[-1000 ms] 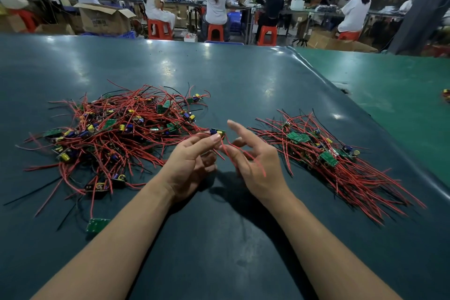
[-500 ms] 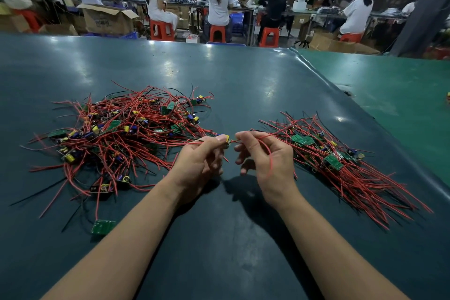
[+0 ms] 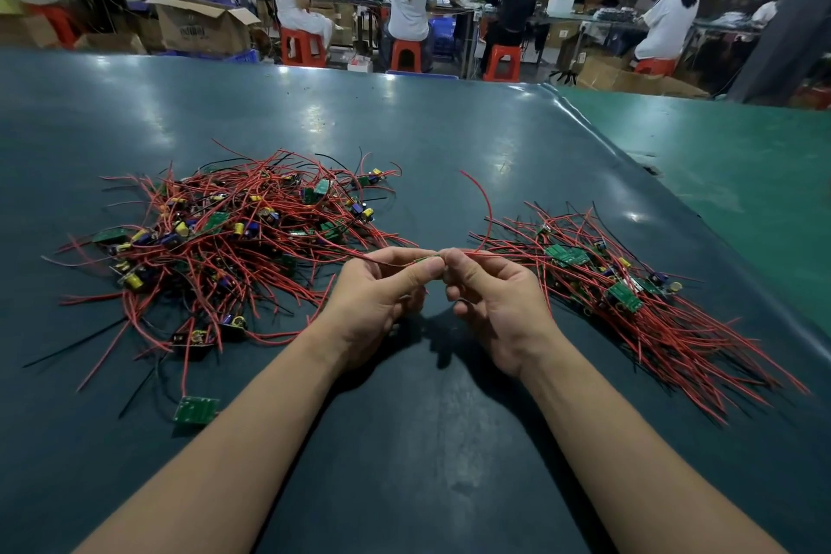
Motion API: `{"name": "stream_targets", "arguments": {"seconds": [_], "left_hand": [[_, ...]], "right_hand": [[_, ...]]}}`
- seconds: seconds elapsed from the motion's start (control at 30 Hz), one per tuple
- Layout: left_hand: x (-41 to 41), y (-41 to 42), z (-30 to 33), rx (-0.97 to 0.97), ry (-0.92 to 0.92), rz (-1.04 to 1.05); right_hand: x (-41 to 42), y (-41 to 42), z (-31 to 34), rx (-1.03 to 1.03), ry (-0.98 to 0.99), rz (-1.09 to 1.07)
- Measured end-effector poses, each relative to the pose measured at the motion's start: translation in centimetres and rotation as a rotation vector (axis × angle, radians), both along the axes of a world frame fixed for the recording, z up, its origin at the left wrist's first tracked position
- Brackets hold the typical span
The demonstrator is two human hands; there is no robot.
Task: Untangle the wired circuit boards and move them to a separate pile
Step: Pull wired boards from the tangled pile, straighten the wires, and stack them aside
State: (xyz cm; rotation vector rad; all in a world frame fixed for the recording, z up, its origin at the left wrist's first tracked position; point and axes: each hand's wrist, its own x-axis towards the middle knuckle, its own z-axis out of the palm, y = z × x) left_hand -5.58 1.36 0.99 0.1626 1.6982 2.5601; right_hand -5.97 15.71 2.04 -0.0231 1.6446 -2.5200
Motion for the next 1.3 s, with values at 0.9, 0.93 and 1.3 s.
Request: {"name": "stream_targets", "arguments": {"seconds": [0.9,0.93,1.3], "left_hand": [[0.0,0.1,0.7,-0.071,-0.024,-0.02],[0.0,0.1,0.7,-0.048,-0.021,-0.012],[-0.1,0.3,0.6,0.032,-0.072,0.095]], "right_hand": [[-1.8,3.2,0.6,-0.359,-0.055,-0.438],[-1.7,3.0,0.6,-0.362,-0.064,-0.412],[0.1,1.0,0.3,0.118,-0.167,0.053]]}}
